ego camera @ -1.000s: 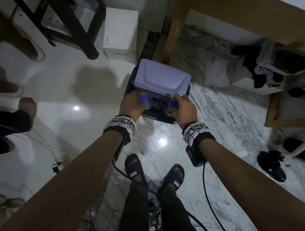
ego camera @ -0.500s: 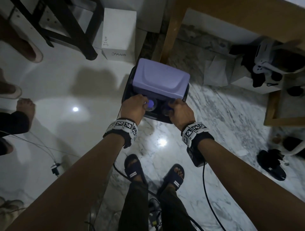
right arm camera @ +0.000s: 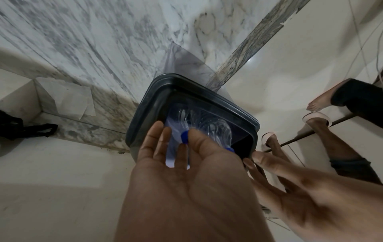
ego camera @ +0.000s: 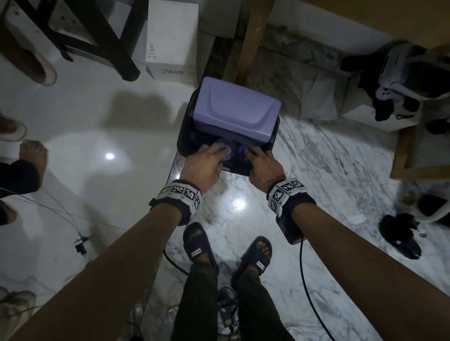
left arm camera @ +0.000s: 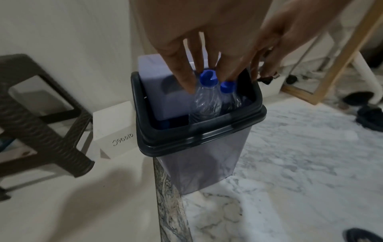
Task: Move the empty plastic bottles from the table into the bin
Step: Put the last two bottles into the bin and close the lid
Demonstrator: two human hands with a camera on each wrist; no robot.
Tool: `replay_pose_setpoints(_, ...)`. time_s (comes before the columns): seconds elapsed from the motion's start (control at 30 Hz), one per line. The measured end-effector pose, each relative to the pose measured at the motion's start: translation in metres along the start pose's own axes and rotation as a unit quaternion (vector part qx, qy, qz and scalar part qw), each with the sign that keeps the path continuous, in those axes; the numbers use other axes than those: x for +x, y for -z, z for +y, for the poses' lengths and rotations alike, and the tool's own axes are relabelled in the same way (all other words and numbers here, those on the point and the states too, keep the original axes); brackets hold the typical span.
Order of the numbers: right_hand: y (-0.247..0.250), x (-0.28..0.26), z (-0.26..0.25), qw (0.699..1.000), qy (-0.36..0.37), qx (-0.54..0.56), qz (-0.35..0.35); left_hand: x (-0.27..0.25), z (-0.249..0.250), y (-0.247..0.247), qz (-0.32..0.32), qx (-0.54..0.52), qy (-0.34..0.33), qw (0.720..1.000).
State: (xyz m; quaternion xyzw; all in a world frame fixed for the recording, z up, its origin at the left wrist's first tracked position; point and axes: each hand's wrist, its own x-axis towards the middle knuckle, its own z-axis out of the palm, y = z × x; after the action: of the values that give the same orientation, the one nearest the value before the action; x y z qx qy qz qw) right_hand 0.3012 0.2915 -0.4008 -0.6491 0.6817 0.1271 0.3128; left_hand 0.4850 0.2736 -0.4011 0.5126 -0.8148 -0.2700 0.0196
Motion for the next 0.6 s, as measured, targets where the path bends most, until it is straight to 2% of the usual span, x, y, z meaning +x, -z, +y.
replay_pose_setpoints(0.1,-0.002,0.005,0.001,1.0,0.002,-0.018,-0.021,0.004,-0.005,-0.004,-0.061,0.072,-0.007,0.996)
replay_pose_setpoints(0.23,-0.004,0.014,0.001,0.999,-0.003,-0.026,-0.022,0.011,-0.008,-0.008,-0.1,0.137,-0.005,0.986)
replay_pose_setpoints(0.6,0.001,0.033,-0.016,0.997,-0.028,-0.034,-0.063,0.018,-0.03,0.001,-0.133,0.112,0.106,0.979)
